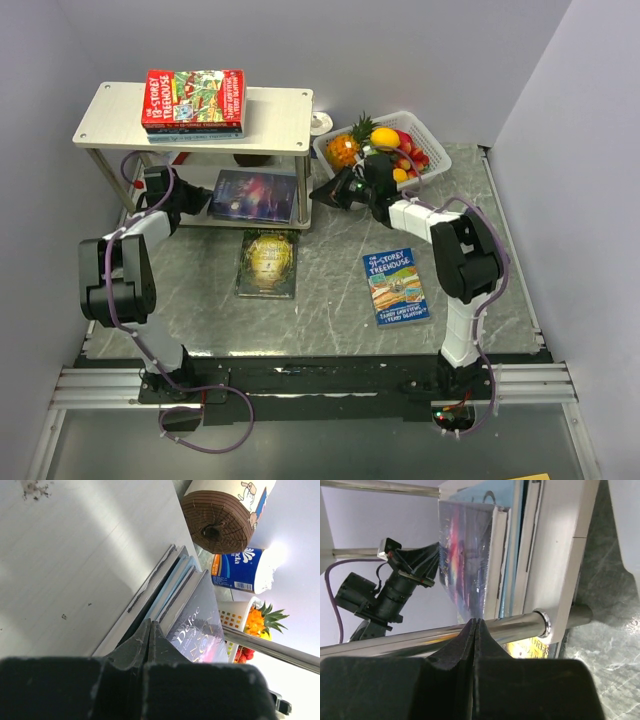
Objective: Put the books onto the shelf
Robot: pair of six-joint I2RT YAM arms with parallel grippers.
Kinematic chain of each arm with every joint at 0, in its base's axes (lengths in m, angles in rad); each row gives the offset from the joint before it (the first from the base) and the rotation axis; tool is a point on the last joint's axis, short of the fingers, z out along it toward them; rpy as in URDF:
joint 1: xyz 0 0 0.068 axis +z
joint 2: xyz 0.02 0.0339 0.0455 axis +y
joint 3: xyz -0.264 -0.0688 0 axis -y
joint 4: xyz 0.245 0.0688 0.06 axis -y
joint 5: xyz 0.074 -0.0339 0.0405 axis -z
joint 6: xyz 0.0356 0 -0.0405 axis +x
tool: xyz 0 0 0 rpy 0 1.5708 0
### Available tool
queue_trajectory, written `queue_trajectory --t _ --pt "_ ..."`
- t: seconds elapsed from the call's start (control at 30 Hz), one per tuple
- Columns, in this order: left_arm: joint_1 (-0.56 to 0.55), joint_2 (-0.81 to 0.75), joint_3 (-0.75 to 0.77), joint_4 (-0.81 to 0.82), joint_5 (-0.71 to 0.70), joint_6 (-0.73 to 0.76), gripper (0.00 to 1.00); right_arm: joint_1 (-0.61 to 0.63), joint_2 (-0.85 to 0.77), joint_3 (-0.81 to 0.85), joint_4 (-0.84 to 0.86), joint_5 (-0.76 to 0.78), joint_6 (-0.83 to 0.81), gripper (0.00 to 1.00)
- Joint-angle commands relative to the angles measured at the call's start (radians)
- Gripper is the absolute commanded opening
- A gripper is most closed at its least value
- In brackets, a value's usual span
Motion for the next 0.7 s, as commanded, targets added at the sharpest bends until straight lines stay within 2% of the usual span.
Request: queue_trajectory --t 0.0,0.17,0.27,0.4,0.5,0.67 --pt "-0.020 0.011 0.018 0.047 0.037 -0.024 0.02 -0.008 0.016 0.054 0.014 -0.019 -0.009 0.00" --pt "-0.014 -0.027 0.022 0.004 0.003 -0.004 0.04 -0.017 0.016 0.062 -0.008 -0.016 -0.021 0.00" --pt "0.007 -0.115 0.001 -0.034 -0.063 0.014 0.10 -0.028 0.017 0.062 -0.012 -0.016 -0.024 0.00" --pt "0.020 -0.245 -0.036 -0.060 -0.100 0.036 0.26 -0.040 0.042 0.097 -0.031 -0.019 -0.026 0.00" --pt "0.021 -0.279 -0.060 -0.042 -0.077 0.046 0.30 -0.043 0.077 0.171 -0.090 -0.027 -0.052 0.00" --pt "0.021 -0.267 -0.074 -0.066 -0.034 0.074 0.23 -0.043 0.160 0.315 -0.178 -0.057 -0.090 0.00"
